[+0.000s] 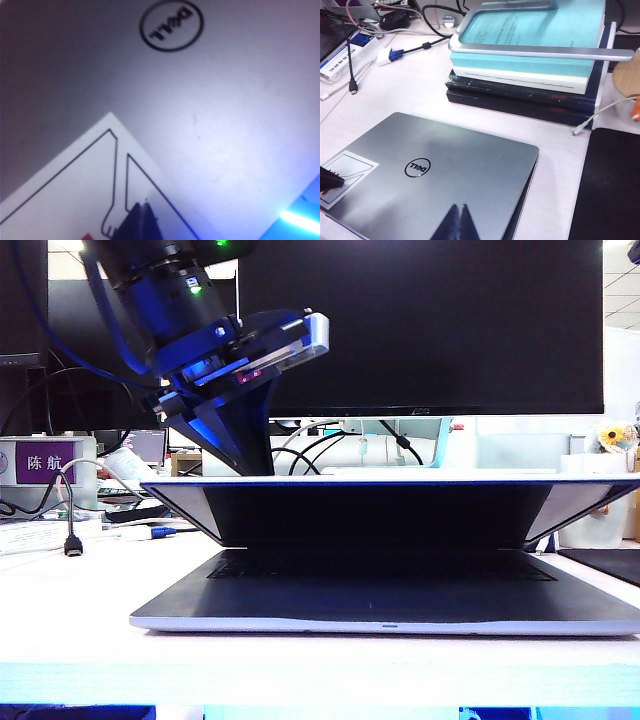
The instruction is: Close the lid of the gray laptop.
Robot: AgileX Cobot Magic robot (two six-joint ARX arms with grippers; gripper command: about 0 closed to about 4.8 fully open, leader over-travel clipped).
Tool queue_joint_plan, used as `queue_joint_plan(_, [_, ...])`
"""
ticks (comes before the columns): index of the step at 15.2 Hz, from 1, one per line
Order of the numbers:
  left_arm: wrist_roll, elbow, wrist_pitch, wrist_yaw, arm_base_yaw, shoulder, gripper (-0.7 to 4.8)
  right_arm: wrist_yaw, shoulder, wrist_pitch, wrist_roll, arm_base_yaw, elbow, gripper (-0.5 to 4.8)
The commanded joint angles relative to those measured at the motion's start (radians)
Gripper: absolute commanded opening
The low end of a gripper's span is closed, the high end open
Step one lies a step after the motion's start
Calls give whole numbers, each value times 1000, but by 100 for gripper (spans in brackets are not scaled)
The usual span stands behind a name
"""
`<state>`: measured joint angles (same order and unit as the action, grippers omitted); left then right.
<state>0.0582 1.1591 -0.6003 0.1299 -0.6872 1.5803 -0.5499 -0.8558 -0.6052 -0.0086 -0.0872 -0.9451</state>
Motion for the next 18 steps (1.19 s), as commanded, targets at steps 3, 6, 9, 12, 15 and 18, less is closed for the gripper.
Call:
queue_joint_plan(3, [-15, -10, -26, 1, -1, -11, -5, -3, 3, 3, -3, 0, -3, -6])
queue_joint_plan(6, [-37, -50, -28, 5, -1, -11, -5, -3, 3, 3, -3, 0, -3, -6])
queue_joint_plan(9, [-47, -84, 18, -25, -2, -34, -5, -3, 3, -5, -3, 0, -3, -6])
queue_joint_plan(12, [-44, -84, 74, -45, -1, -170, -5, -3, 3, -4, -3, 0, -3, -6])
queue_joint_plan(15, [-40, -226, 281, -161, 0, -475, -5, -9, 34, -3, -3, -1, -3, -6])
queue_joint_plan(18, [14, -311, 257, -264, 51, -649, -5, 7, 98, 12, 1, -1, -3, -6])
